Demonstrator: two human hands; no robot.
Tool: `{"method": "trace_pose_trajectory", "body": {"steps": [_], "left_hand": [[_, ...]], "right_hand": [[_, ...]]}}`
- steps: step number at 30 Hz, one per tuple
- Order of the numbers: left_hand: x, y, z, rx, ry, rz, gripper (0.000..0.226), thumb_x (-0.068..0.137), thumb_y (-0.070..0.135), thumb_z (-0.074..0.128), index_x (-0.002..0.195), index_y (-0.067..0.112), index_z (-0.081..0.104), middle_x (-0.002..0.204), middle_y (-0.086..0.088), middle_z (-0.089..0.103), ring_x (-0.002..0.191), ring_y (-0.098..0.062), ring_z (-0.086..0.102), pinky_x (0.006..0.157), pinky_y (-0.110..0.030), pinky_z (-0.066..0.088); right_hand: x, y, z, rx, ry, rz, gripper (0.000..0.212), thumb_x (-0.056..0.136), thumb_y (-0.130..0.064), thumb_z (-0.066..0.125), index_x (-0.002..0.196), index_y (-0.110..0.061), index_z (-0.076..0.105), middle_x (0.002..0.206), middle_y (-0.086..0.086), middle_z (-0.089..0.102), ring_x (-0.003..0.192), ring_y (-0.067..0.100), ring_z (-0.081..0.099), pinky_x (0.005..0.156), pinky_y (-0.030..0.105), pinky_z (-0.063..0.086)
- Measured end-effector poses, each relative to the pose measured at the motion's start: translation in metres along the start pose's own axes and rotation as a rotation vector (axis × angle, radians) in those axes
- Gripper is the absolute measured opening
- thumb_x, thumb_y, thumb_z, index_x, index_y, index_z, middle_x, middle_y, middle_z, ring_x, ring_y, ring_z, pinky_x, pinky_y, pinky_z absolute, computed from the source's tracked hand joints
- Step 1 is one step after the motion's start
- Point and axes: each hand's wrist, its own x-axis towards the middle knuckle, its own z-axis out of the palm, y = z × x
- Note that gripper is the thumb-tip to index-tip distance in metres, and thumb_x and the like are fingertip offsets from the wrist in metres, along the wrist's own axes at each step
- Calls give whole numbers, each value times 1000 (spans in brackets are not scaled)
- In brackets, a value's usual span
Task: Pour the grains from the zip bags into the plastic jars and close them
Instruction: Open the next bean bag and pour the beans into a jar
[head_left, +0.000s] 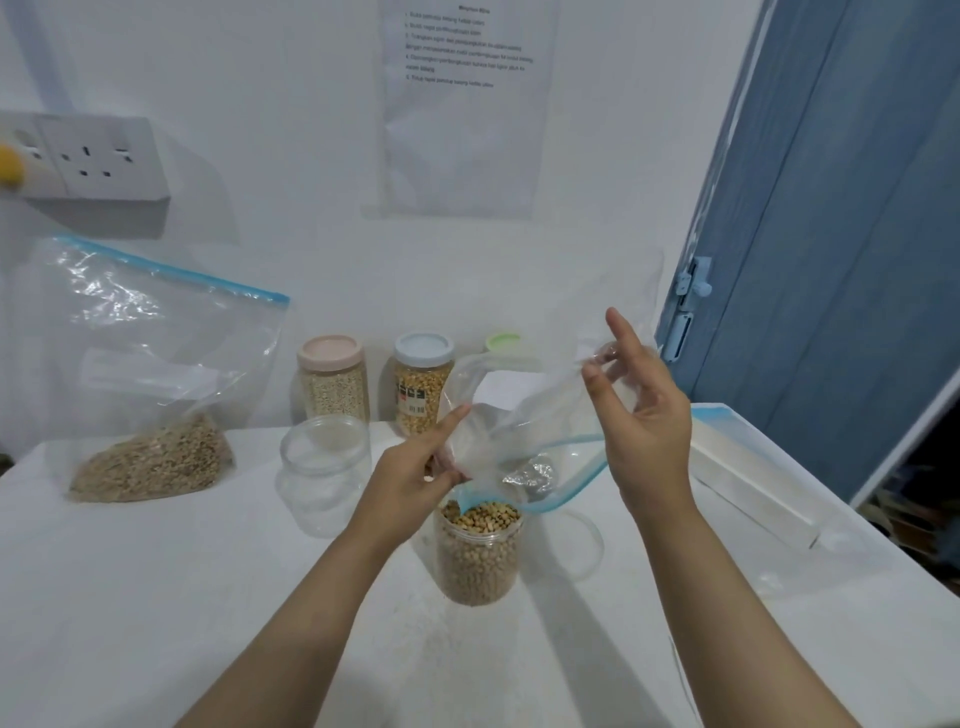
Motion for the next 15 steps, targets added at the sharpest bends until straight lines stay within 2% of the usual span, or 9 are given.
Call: {"method": "trace_pose_trajectory", "body": {"steps": [3, 5, 7, 9, 11, 13, 15], "left_hand": [[-3, 0, 0, 36, -20, -2, 79, 92, 6, 65, 143, 53, 28, 87, 21, 65, 88, 0, 60, 88, -10, 44], [-5, 3, 1, -8, -44, -24, 77, 95, 8, 61, 147, 52, 23, 109, 24, 64, 106, 5, 58, 97, -11, 42], [-6, 7, 3, -92, -48, -39, 77, 93, 11, 61, 147, 52, 25, 131, 23, 53, 117, 9, 51, 104, -18, 41], [-6, 10, 6, -177, -24, -57, 70, 89, 22, 62, 142, 56, 32, 141, 19, 46, 118, 6, 51, 106, -28, 43], [-4, 18, 12, -237, 26, -89, 56, 92, 38, 64, 135, 62, 38, 142, 22, 42, 119, 2, 51, 106, -33, 44], [0, 28, 20, -237, 110, -102, 45, 94, 45, 61, 131, 62, 43, 140, 24, 41, 125, 0, 47, 104, -25, 42], [4, 40, 30, -204, 200, -60, 43, 96, 34, 61, 129, 56, 46, 132, 23, 43, 121, 2, 47, 94, -10, 40]], "right_hand": [[-2, 1, 0, -29, 17, 16, 49, 95, -8, 64, 136, -33, 55, 96, -13, 58, 89, 13, 56, 93, 21, 45], [0, 2, -1, -35, 43, 29, 48, 96, -9, 64, 136, -32, 56, 97, -12, 59, 89, 10, 56, 94, 24, 46], [2, 3, -2, -47, 70, 36, 47, 96, -10, 64, 136, -32, 56, 98, -11, 59, 89, 9, 55, 96, 27, 47], [3, 7, -4, -68, 88, 57, 47, 97, -12, 63, 135, -37, 55, 99, -9, 59, 90, 9, 55, 98, 30, 46], [3, 14, -8, -65, 117, 85, 48, 97, -13, 63, 134, -41, 54, 100, -8, 60, 88, 7, 54, 96, 28, 46], [3, 23, -14, -93, 182, 111, 52, 96, -14, 64, 137, -43, 49, 99, -6, 59, 84, 4, 53, 91, 21, 45], [3, 34, -22, -195, 242, 179, 61, 95, -17, 65, 144, -44, 40, 96, -3, 57, 78, 6, 51, 82, 11, 43]]}}
